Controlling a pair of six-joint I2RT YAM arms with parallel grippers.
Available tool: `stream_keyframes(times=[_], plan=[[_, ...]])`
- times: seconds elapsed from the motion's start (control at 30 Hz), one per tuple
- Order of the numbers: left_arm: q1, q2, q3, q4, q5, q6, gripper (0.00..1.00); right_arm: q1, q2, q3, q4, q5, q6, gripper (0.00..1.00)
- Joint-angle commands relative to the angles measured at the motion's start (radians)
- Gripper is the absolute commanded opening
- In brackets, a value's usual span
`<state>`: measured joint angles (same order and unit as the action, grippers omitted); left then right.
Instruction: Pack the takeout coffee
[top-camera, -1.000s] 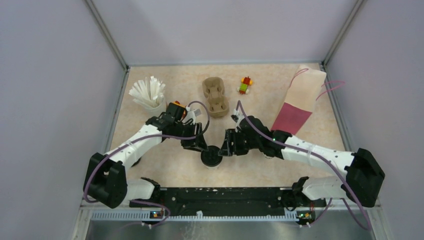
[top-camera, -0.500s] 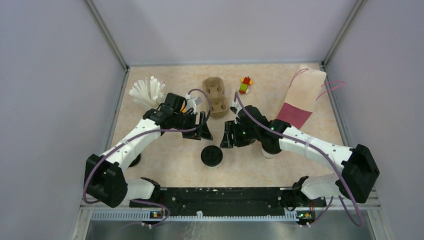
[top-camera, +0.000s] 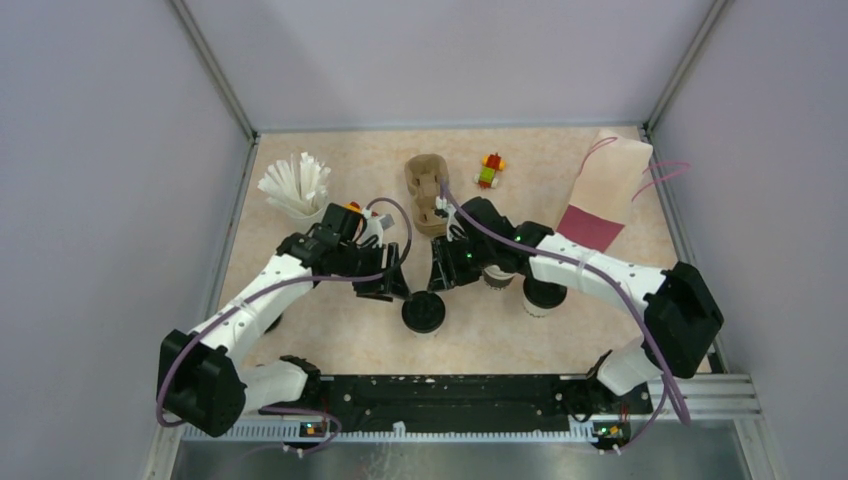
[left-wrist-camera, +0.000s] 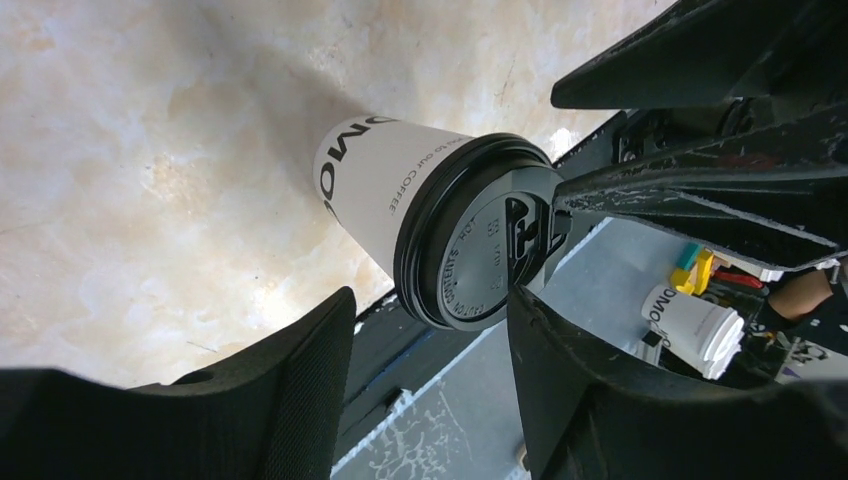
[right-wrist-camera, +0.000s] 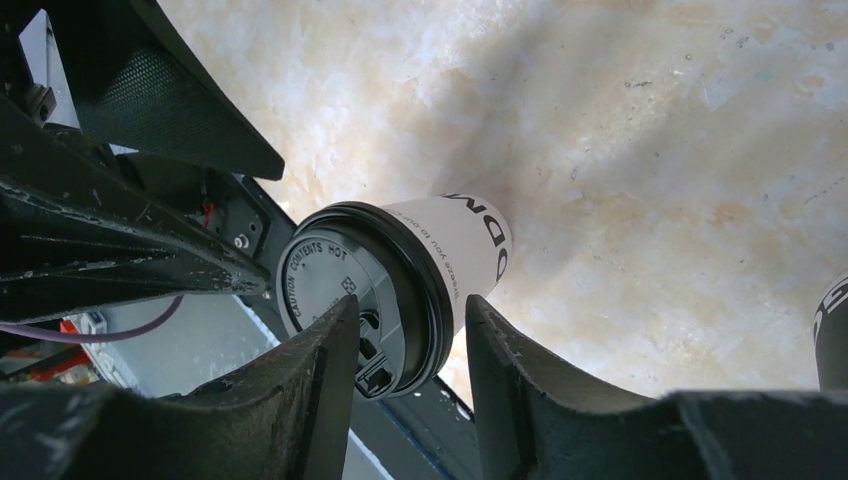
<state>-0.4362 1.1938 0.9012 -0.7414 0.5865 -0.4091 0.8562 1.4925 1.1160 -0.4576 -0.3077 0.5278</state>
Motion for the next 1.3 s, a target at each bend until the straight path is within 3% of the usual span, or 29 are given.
stream_keyframes(times=[0.0, 0.43, 0.6, 0.77, 0.9, 0.97, 1.03, 1.1, 1.17, 1.27], plan=[[0.002, -0.010, -0.028, 0.060, 0.049, -0.032, 0.63, -0.019, 0.011, 0.034, 0.030, -0.043, -0.034, 0.43], [0.001, 0.094, -0.131, 0.034, -0.044, -0.017, 0.50, -0.042, 0.010, -0.163, 0.117, 0.002, -0.019, 0.34], [0.001, 0.122, -0.121, 0.012, -0.083, -0.007, 0.44, -0.051, -0.014, -0.242, 0.163, -0.002, -0.018, 0.33], [0.001, 0.101, -0.108, 0.002, -0.070, -0.007, 0.44, -0.054, -0.025, -0.242, 0.171, 0.003, -0.017, 0.37], [0.002, 0.074, 0.035, -0.037, -0.053, -0.011, 0.56, -0.054, -0.018, -0.003, -0.014, 0.064, -0.087, 0.53], [0.004, 0.060, 0.109, -0.071, -0.150, -0.048, 0.73, -0.054, -0.009, 0.117, -0.105, 0.116, -0.105, 0.63], [0.012, 0.047, 0.180, -0.093, -0.217, -0.080, 0.75, -0.054, 0.000, 0.188, -0.163, 0.148, -0.098, 0.73], [0.017, 0.029, 0.234, -0.120, -0.303, -0.093, 0.82, -0.049, 0.004, 0.215, -0.187, 0.139, -0.087, 0.78], [0.017, -0.001, 0.283, -0.144, -0.412, -0.093, 0.98, -0.030, 0.002, 0.224, -0.205, 0.164, -0.070, 0.81], [0.018, -0.075, 0.315, -0.137, -0.563, -0.089, 0.99, 0.007, 0.007, 0.247, -0.262, 0.220, -0.052, 0.84]])
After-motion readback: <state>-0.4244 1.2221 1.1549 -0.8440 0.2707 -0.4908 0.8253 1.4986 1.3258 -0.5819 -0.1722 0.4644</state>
